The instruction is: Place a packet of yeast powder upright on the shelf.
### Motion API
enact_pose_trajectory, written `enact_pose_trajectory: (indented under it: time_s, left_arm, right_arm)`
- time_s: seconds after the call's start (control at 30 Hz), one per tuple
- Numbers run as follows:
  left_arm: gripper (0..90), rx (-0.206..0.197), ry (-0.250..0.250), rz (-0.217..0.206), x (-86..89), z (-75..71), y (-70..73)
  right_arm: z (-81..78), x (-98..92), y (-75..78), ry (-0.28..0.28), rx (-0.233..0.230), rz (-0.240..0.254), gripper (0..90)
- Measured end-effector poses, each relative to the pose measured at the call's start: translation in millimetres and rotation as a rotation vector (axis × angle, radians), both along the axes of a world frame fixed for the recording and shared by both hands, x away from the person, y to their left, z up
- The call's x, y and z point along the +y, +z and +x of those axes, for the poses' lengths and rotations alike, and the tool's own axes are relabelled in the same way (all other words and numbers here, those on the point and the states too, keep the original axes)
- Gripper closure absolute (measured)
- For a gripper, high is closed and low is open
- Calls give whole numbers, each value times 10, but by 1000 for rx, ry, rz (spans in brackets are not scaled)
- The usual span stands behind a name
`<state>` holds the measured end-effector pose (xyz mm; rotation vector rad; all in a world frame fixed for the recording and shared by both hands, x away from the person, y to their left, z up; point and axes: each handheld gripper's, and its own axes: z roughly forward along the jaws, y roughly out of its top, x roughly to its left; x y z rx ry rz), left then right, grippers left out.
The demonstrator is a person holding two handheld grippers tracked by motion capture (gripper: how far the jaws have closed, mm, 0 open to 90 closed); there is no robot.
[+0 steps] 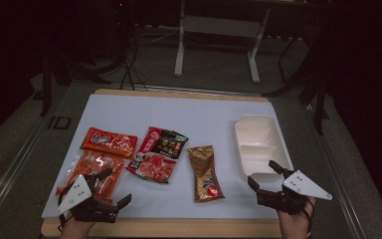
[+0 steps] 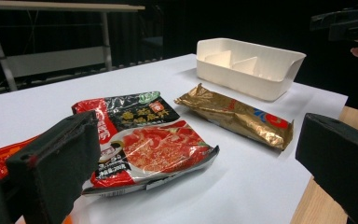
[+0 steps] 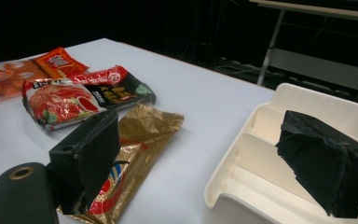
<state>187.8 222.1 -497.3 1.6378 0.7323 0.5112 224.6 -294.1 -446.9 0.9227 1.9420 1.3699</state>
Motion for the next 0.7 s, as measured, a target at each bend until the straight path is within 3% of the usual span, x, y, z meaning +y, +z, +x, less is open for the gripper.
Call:
enact_pose_trajectory:
  time_s: [0.17,0.37,0.47,0.53,0.7]
  left_arm:
    - [3,-1,3,-1,3,-1,4]
    - [3,-5,11,-5,18,-7,9]
    - [3,-6,14,-9,20,-8,10]
    - [3,-9,11,-3,12,-15,14]
    - [3,-11,9,4,-4,-18,10]
  right_arm:
    - [12,55,-30,33,29,-3,138]
    - [-4,84,2,50,27,-10,149]
    - [-4,82,34,67,59,-1,149]
    - [-9,106,80,84,105,-10,143]
    - [-19,171,148,93,107,-36,134]
